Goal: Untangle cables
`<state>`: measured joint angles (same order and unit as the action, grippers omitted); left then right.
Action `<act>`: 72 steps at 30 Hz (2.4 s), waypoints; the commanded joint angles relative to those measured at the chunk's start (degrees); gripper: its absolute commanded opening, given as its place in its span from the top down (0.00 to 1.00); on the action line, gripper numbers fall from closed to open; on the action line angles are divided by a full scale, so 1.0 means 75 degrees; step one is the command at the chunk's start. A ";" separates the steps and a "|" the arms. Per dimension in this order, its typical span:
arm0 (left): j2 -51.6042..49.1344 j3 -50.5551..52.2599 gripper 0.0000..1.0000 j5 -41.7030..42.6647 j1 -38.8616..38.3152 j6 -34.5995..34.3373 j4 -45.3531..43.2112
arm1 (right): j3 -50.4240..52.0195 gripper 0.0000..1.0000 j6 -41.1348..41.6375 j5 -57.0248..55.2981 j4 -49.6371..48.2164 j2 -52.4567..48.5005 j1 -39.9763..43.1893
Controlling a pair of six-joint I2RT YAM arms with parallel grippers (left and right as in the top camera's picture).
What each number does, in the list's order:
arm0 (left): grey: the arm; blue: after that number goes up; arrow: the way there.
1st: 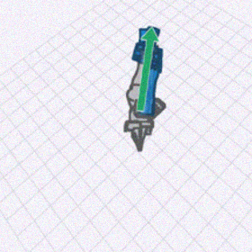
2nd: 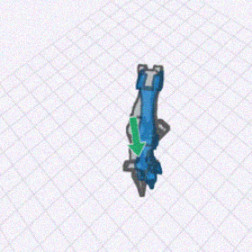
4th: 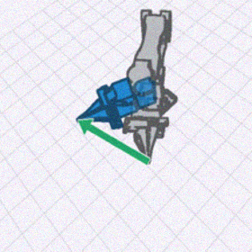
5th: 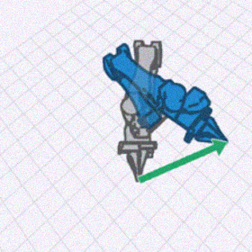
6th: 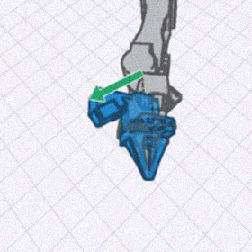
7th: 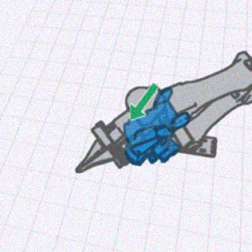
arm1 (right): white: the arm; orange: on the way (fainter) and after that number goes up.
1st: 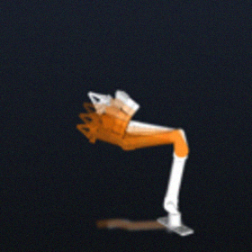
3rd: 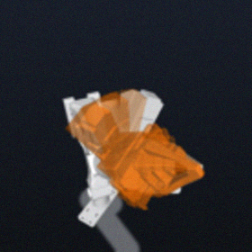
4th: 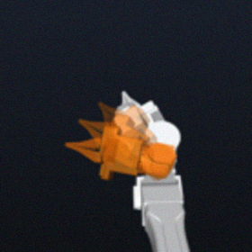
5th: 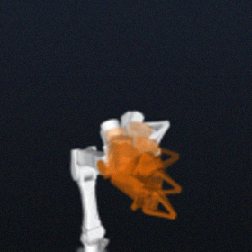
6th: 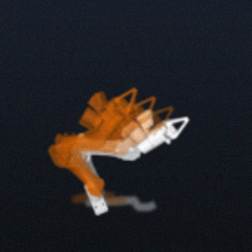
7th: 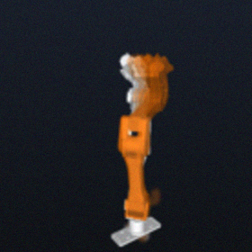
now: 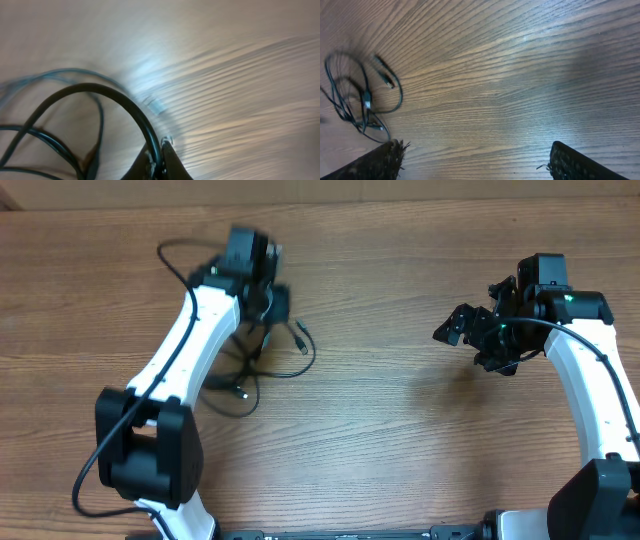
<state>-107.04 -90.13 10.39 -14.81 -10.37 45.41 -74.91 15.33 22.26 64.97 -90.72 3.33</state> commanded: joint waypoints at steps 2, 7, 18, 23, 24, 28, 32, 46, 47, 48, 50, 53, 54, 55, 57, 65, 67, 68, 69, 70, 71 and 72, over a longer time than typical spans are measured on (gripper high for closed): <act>0.0446 -0.2017 0.96 0.2833 -0.0766 -0.0329 0.0172 | -0.0006 0.08 -0.0061 0.0326 -0.0076 -0.0009 -0.0035; 0.0446 -0.3439 0.96 0.3640 -0.1137 -0.0662 0.0157 | -0.0006 0.08 -0.0187 0.0994 -0.0245 -0.0009 -0.0052; 0.0449 -0.5674 0.96 0.5447 -0.0985 -0.1565 0.0542 | -0.0023 0.09 -0.0504 0.1900 -0.1256 -0.0009 -0.0064; 0.0449 -0.5756 0.96 0.6732 -0.0973 -0.1973 0.0490 | -0.0023 0.13 0.0391 0.1370 -0.1888 -0.0009 -0.0067; 0.0449 -0.5756 0.96 0.6921 -0.0973 -0.2005 0.0490 | -0.0020 0.15 0.0446 0.1367 -0.1985 -0.0009 -0.0073; 0.0449 -0.5756 0.96 0.7341 -0.0973 -0.2084 0.0490 | -0.0020 0.20 0.0527 0.1361 -0.2101 -0.0009 -0.0204; 0.0449 -0.5756 0.96 0.7437 -0.0976 -0.2084 0.0495 | -0.0020 0.20 0.0376 0.1396 -0.2122 -0.0009 -0.0399; 0.0446 -0.5753 0.96 0.7568 -0.0906 -0.2078 0.0947 | -0.0020 0.40 -0.0685 0.1524 -0.2253 -0.0009 -0.0796; 0.0446 -0.5756 0.96 0.7586 -0.0906 -0.2078 0.1008 | -0.0020 0.42 -0.0734 0.1524 -0.2253 -0.0009 -0.0796; 0.0446 -0.5753 0.96 0.7612 -0.0906 -0.2081 0.1052 | -0.0017 0.44 -0.0758 0.1524 -0.2253 -0.0009 -0.0796; 0.0446 -0.5753 0.96 0.7632 -0.0906 -0.2081 0.1081 | -0.0017 0.54 -0.0772 0.1530 -0.2247 -0.0009 -0.0796; 0.0449 -0.5756 0.96 0.7632 -0.0860 -0.2218 0.1081 | -0.0003 0.71 -0.0772 0.1524 -0.2206 -0.0009 -0.0796; 0.0449 -0.5756 0.96 0.7638 -0.0810 -0.2299 0.1078 | -0.0003 0.77 -0.0772 0.1486 -0.2162 -0.0009 -0.0796; 0.0449 -0.5756 0.96 0.7635 -0.0752 -0.2346 0.1070 | -0.0003 0.83 -0.0761 0.1405 -0.2098 -0.0009 -0.0793; 0.0460 -0.5756 0.96 0.7656 -0.0522 -0.2413 0.1067 | -0.0003 0.93 -0.0530 0.1017 -0.1918 -0.0009 -0.0790; 0.0472 -0.5756 0.96 0.5470 0.1105 -0.1364 0.2780 | -0.0026 0.96 0.0286 0.0076 -0.1346 0.0055 -0.0781; 0.0463 -0.5753 0.96 0.3689 0.1320 -0.0938 0.3716 | -0.0038 0.96 0.0108 0.0309 -0.1355 0.0245 -0.0781; 0.0458 -0.5750 0.96 0.2372 0.1387 -0.0769 0.4290 | -0.0111 0.96 0.0093 0.0294 -0.1320 0.0463 -0.0781; 0.0455 -0.5747 0.96 0.1641 0.1396 -0.0685 0.4552 | -0.0204 0.96 0.0096 0.0297 -0.1265 0.0656 -0.0778; 0.0452 -0.5747 0.96 0.0906 0.1402 -0.0638 0.4782 | -0.0291 0.96 0.0093 0.0297 -0.1221 0.0799 -0.0758; 0.0452 -0.5747 0.96 0.0032 0.1405 -0.0647 0.5013 | -0.0437 0.96 0.0099 0.0309 -0.1139 0.0991 -0.0711; 0.0452 -0.5747 0.96 -0.0493 0.1425 -0.0653 0.5158 | -0.0565 0.96 0.0096 0.0344 -0.1055 0.1128 -0.0676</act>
<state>-105.01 -132.14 32.36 -4.10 -19.14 81.62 -75.00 16.27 24.21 56.21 -88.49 -2.33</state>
